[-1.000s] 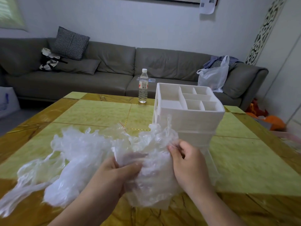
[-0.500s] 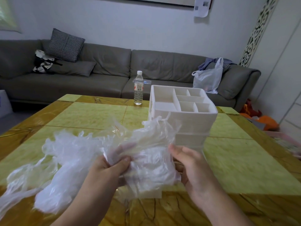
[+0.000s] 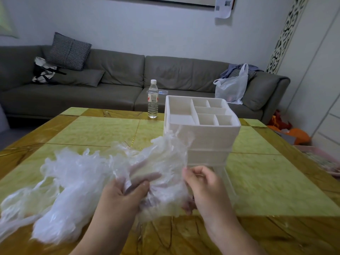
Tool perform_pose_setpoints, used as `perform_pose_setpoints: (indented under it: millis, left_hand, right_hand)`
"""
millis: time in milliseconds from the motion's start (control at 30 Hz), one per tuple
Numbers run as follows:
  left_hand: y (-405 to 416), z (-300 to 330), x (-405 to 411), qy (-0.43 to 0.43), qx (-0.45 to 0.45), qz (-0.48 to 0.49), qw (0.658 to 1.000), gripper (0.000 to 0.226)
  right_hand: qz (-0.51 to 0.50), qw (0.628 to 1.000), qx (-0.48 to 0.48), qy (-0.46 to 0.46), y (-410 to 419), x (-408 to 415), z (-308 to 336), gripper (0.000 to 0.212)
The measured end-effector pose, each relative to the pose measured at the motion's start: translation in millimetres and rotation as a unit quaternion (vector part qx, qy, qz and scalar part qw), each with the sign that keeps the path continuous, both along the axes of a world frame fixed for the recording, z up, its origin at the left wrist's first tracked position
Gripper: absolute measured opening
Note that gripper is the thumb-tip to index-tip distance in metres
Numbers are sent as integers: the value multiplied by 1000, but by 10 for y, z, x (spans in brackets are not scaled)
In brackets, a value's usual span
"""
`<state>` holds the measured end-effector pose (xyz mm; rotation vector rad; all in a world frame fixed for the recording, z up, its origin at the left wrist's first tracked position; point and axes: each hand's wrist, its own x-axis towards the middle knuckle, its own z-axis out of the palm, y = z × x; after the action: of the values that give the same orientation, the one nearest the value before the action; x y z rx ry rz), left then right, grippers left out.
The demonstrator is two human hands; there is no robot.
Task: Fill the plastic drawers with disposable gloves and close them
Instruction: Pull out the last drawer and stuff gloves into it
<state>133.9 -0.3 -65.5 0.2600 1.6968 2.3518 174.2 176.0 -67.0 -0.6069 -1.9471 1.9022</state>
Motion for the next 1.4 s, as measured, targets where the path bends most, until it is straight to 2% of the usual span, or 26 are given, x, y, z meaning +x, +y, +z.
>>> perform_pose_setpoints:
  millis: [67, 100, 167, 200, 233, 267, 333, 400, 467, 533, 567, 633, 700, 733, 800, 900, 967, 1033, 1133, 1200, 1267, 1300, 1333, 1400]
  left_hand:
    - [15, 48, 3, 22, 26, 40, 999, 40]
    - [29, 88, 15, 35, 37, 61, 997, 38]
    - [41, 143, 52, 60, 42, 95, 993, 31]
    - [52, 156, 72, 69, 36, 110, 991, 28]
    - [67, 154, 91, 81, 23, 118, 989, 26]
    - [99, 167, 120, 97, 7, 122, 988, 27]
    - [171, 162, 177, 122, -9, 122, 985, 32]
    - [254, 139, 229, 109, 4, 104, 989, 38]
    - [309, 63, 237, 85, 16, 86, 993, 39]
    - [304, -51, 188, 76, -9, 75, 994, 38]
    - [291, -109, 147, 59, -16, 60, 996, 45]
    - [250, -169, 81, 36, -28, 12, 999, 58]
    - [270, -204, 40, 78, -110, -18, 991, 52]
    - [287, -265, 2, 135, -191, -25, 972, 47]
    - [331, -354, -30, 280, -363, -34, 888, 49]
    - [421, -603, -108, 385, -493, -87, 775, 68]
    - [471, -701, -140, 422, -505, -80, 749, 64]
    - [514, -656, -122, 440, -496, -68, 745, 53]
    - [525, -593, -75, 447, -495, -94, 739, 57]
    - [509, -559, -8, 421, -484, -90, 762, 53]
    - [477, -486, 60, 413, -457, -41, 787, 55]
    - [482, -406, 110, 435, -443, -9, 784, 56]
    - [500, -325, 161, 487, -429, 37, 760, 52]
    - [613, -104, 347, 569, -376, 48, 730, 37]
  right_hand:
    - [47, 994, -75, -62, -1, 48, 77, 57]
    - [104, 981, -120, -111, -18, 84, 112, 73]
    - [262, 927, -207, -169, -104, 157, 132, 104]
    - [315, 908, -233, -150, -156, 165, 94, 108]
    - [336, 901, -255, -103, -215, 159, 85, 101]
    - [320, 907, -269, -42, -270, 137, 66, 85]
    - [217, 934, -280, 49, -365, 85, 57, 49]
    - [81, 949, -293, 87, -317, 14, 33, 20]
    - [-7, 968, -233, 95, -154, -47, -24, 11]
    - [-51, 991, -85, 88, 89, -101, -22, 10]
    - [-60, 996, 0, 72, 255, -119, 14, 10]
    - [-52, 990, 131, 28, 627, -155, 89, 12]
    - [-36, 977, 208, -39, 954, -195, 95, 16]
    - [-28, 966, 246, -76, 1076, -225, 40, 18]
    - [-3, 948, 291, -131, 1205, -277, -93, 16]
    - [22, 928, 344, -145, 1254, -348, -204, 15]
    - [22, 915, 377, -139, 1251, -404, -206, 16]
    - [13, 902, 406, -148, 1270, -423, -236, 20]
    - [15, 867, 462, -186, 1315, -402, -216, 39]
    - [26, 840, 492, -227, 1323, -387, -160, 33]
    - [40, 812, 525, -252, 1308, -387, -121, 29]
    - [49, 797, 541, -263, 1288, -379, -100, 29]
    - [57, 788, 553, -265, 1262, -377, -72, 25]
    - [67, 782, 564, -257, 1220, -402, -51, 16]
